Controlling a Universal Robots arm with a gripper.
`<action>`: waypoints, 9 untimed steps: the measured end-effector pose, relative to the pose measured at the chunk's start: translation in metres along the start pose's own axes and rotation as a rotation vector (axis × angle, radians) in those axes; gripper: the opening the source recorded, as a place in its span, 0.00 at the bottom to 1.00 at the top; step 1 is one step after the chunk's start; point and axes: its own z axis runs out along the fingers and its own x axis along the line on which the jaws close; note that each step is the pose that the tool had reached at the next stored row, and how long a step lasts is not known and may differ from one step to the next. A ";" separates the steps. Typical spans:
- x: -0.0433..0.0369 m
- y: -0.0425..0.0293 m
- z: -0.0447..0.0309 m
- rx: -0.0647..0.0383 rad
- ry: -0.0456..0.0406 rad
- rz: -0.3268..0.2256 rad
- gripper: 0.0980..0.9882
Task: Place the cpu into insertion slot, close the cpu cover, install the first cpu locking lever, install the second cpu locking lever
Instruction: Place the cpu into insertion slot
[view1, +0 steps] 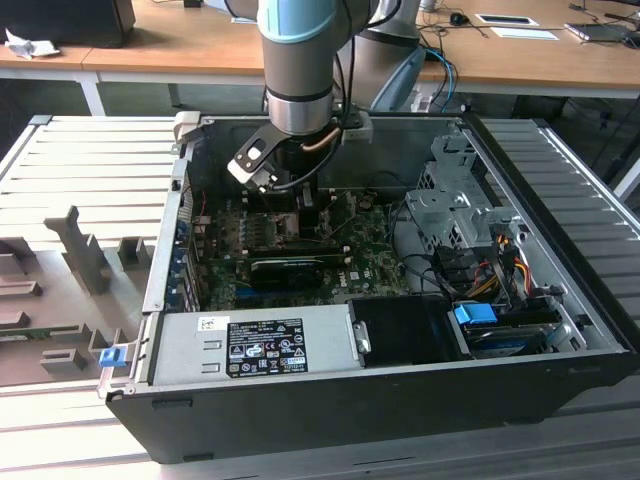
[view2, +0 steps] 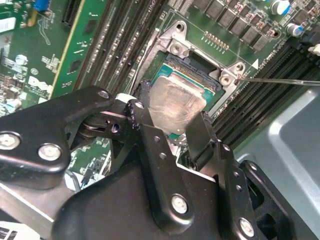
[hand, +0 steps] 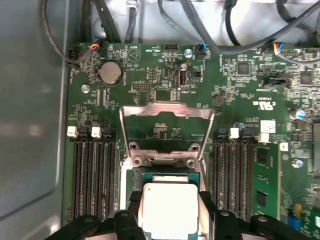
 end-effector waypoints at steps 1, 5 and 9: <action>0.0002 0.0000 0.0011 0.000 0.0006 -0.002 0.48; 0.0008 -0.0012 0.0042 0.000 0.0029 -0.003 0.48; 0.0023 -0.0019 0.0076 0.001 0.0027 0.000 0.48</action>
